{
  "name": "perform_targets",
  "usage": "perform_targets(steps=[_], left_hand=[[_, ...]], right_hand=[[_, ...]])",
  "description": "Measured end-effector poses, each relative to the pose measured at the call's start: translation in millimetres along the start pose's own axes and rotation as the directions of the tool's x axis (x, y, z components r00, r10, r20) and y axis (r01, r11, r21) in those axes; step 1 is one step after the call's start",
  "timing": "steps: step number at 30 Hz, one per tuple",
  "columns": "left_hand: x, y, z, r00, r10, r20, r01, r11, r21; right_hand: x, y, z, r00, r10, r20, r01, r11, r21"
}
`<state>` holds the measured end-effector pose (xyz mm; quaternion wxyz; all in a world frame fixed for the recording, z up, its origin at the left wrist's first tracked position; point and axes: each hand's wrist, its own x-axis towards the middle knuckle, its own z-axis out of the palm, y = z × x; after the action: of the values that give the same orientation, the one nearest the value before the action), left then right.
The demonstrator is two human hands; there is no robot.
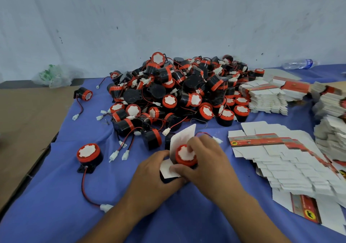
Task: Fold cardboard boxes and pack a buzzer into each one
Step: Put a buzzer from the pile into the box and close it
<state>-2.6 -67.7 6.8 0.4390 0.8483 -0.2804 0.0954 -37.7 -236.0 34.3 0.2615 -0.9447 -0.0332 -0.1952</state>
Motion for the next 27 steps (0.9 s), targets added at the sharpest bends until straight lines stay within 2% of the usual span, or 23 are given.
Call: perform_targets(steps=[2,5,8,10,11,13,15,16,18,19,21,23,24,27], left_hand=[[0.4,-1.6,0.3,1.0,0.006,-0.023,-0.006,1.0,0.02],[-0.4,-2.6,-0.6,0.998,0.013,-0.069,-0.014,1.0,-0.016],[-2.2,0.5,0.7,0.996,-0.042,-0.083,0.024,0.979,-0.203],[-1.2,0.7,0.4,0.996,-0.015,-0.089,0.0,0.986,-0.167],[-0.3,0.0,-0.5,0.997,0.024,-0.077,-0.032,0.994,-0.109],[1.2,-2.5,-2.0,0.994,0.105,-0.01,-0.105,0.994,-0.001],[0.7,-2.7,-2.6,0.993,0.099,0.067,-0.101,0.995,0.019],[0.0,-3.0,-2.5,0.992,0.093,0.091,-0.095,0.995,0.011],[-1.2,-4.3,-2.6,0.989,0.093,0.112,-0.093,0.996,-0.011],[-1.2,-4.6,-3.2,0.989,0.095,0.117,-0.094,0.995,-0.018],[-0.8,-4.4,-4.8,0.988,0.097,0.123,-0.094,0.995,-0.028],[-0.7,-4.1,-5.2,0.988,0.091,0.126,-0.088,0.996,-0.032],[-0.5,-3.9,-5.5,0.988,0.084,0.127,-0.081,0.996,-0.032],[0.2,-3.2,-6.0,0.988,0.078,0.134,-0.075,0.997,-0.021]], right_hand=[[-0.5,-3.1,3.7,0.999,-0.02,0.044,0.026,0.989,-0.143],[-1.9,-6.7,1.4,0.994,-0.012,0.107,0.038,0.97,-0.241],[-1.6,-4.5,-5.5,0.985,-0.029,0.168,0.07,0.967,-0.244],[-0.1,-1.3,-9.8,0.976,-0.115,0.184,0.15,0.971,-0.187],[1.1,2.3,-10.5,0.98,-0.14,0.14,0.153,0.984,-0.093],[7.0,13.9,-13.5,0.998,-0.021,-0.053,0.028,0.989,0.147],[16.7,30.5,-20.5,0.963,0.183,-0.197,-0.126,0.955,0.27],[21.1,40.3,-23.9,0.95,0.256,-0.181,-0.201,0.94,0.276],[25.1,60.3,-28.1,0.948,0.317,0.021,-0.314,0.925,0.216],[24.8,64.7,-29.1,0.941,0.311,0.133,-0.33,0.928,0.171],[22.9,64.3,-27.7,0.936,0.232,0.264,-0.253,0.966,0.05],[22.4,59.9,-25.3,0.937,0.195,0.288,-0.177,0.98,-0.088],[23.2,57.9,-26.7,0.944,0.201,0.263,-0.18,0.978,-0.102],[23.2,54.0,-41.8,0.962,0.257,0.092,-0.262,0.964,0.04]])
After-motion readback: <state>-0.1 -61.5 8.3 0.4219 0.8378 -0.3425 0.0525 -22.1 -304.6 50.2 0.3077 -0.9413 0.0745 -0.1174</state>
